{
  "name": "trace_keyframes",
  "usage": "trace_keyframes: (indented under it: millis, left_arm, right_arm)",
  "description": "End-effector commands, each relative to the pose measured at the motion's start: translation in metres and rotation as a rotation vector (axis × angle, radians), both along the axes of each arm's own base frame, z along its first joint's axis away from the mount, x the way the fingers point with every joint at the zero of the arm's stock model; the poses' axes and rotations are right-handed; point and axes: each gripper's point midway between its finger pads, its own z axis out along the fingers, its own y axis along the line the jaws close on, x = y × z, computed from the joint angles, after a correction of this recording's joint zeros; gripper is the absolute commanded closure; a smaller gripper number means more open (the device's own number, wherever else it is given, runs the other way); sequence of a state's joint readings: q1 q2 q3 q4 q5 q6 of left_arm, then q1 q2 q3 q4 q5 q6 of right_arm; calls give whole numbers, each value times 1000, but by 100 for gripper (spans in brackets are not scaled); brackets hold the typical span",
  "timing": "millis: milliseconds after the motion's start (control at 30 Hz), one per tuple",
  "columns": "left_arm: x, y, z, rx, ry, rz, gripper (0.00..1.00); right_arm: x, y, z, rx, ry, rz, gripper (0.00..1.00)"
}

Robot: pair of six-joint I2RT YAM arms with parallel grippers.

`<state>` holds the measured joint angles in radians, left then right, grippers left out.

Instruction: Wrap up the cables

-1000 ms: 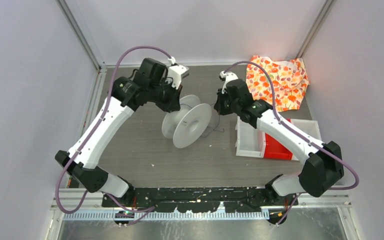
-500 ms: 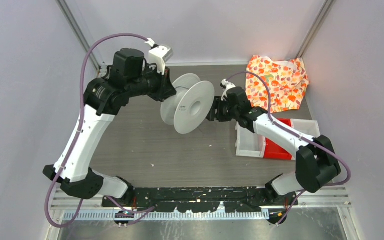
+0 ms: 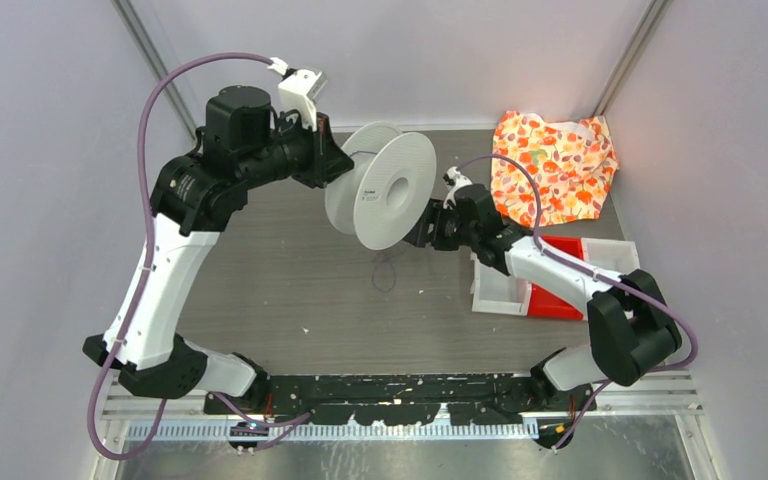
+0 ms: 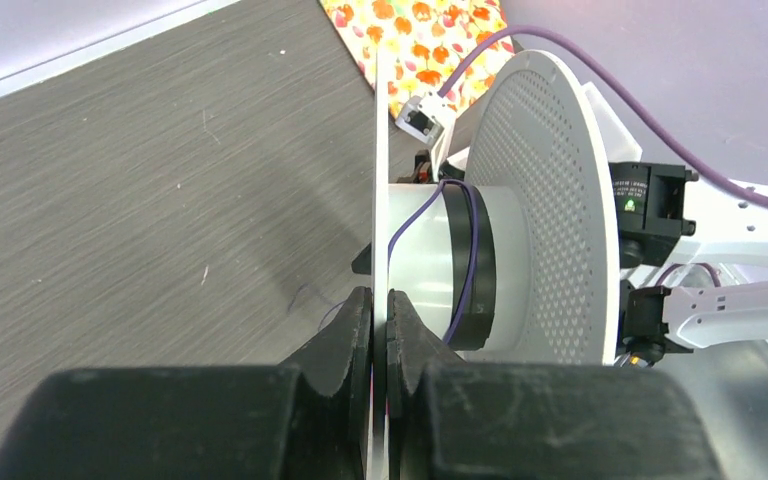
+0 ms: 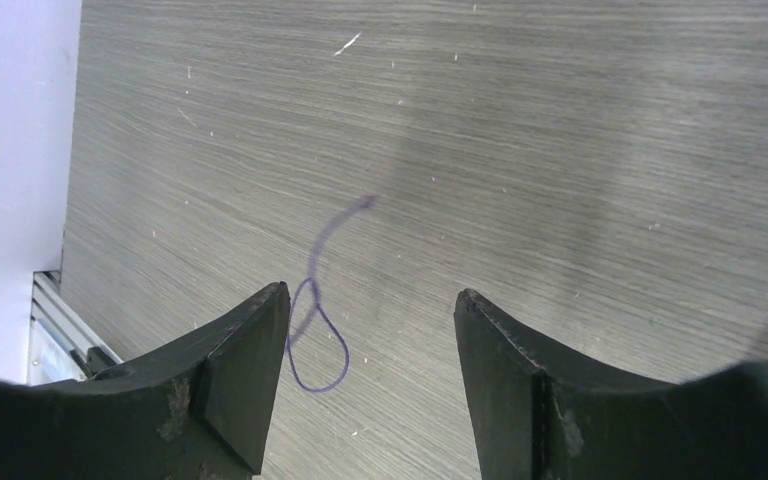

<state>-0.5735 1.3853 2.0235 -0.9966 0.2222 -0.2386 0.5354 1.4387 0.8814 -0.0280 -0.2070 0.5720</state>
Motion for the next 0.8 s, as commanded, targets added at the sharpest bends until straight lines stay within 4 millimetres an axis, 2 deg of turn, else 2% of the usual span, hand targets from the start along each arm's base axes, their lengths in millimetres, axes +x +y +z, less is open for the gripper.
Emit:
trace_keyframes:
  millis: [0,167,300,533,767]
  left_arm:
    - [0,1,58,-143,-148,19,100]
    - [1,0,67,-171,-167,21,100]
    - [1,-1,71,-181,-172,18,100]
    - [2,-1,75,-193,-184,22,99]
    - [3,0,74,-178,-188,27,99]
  right_arm:
    - [-7,3,18,79,-28,1,33]
    - [-18,-3,9,87,2,-11,33]
    - [-18,-5,3,93,18,-41,33]
    - [-11,2,3,131,41,-54,33]
    - [-18,4,1,128,34,-13,33]
